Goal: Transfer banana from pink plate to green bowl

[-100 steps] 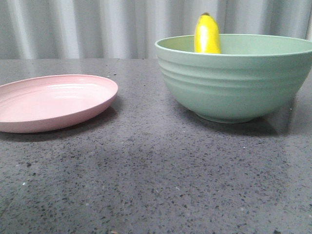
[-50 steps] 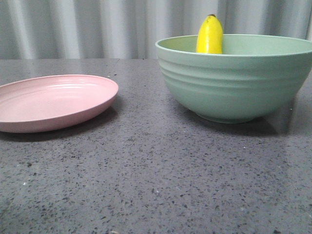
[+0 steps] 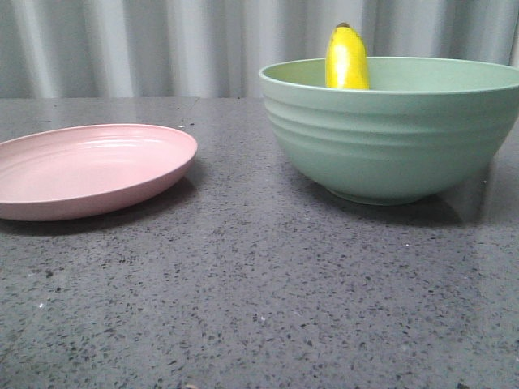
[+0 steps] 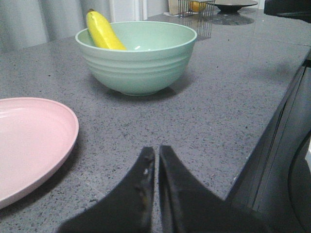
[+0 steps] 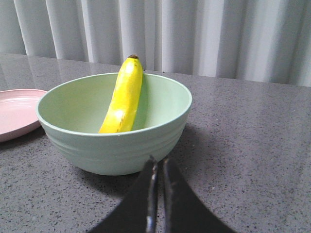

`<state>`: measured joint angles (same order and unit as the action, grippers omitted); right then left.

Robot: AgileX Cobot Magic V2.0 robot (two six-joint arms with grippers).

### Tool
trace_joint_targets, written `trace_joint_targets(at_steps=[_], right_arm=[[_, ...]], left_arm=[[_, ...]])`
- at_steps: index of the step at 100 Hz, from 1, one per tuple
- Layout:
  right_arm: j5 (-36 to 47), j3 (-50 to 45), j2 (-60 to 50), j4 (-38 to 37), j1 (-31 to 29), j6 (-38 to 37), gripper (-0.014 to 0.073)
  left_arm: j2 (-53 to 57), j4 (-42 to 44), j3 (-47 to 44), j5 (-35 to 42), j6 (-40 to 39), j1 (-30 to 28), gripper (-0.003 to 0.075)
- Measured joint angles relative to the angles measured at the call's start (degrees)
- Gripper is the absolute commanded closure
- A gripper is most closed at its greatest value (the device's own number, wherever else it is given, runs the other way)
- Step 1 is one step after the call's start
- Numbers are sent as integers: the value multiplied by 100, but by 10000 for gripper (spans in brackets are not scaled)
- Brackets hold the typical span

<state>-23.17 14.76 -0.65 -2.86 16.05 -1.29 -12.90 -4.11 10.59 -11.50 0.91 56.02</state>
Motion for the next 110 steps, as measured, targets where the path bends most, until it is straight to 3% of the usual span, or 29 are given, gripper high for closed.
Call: trace_joint_targets(at_steps=[24,40,60,71,91,110], right_arm=[[0,0,0,0,0,0,664],[0,0,0,0,0,0,664],[0,0,0,0,0,0,664],[0,0,0,0,0,0,664],[0,0,0,0,0,9,664],[0,0,0,0,0,9,664]], left_arm=[[2,220,-69,103,0,0,741],[2,646,-310,949,0,-217,741],[13,514,-1043,2673,0,-1496,741],[215,307,-1065,3137,0,-2269,741],[676,211,-1065,3190,-11,-3616,741],[1281,155,-1065,2353,-11,-4660,741]])
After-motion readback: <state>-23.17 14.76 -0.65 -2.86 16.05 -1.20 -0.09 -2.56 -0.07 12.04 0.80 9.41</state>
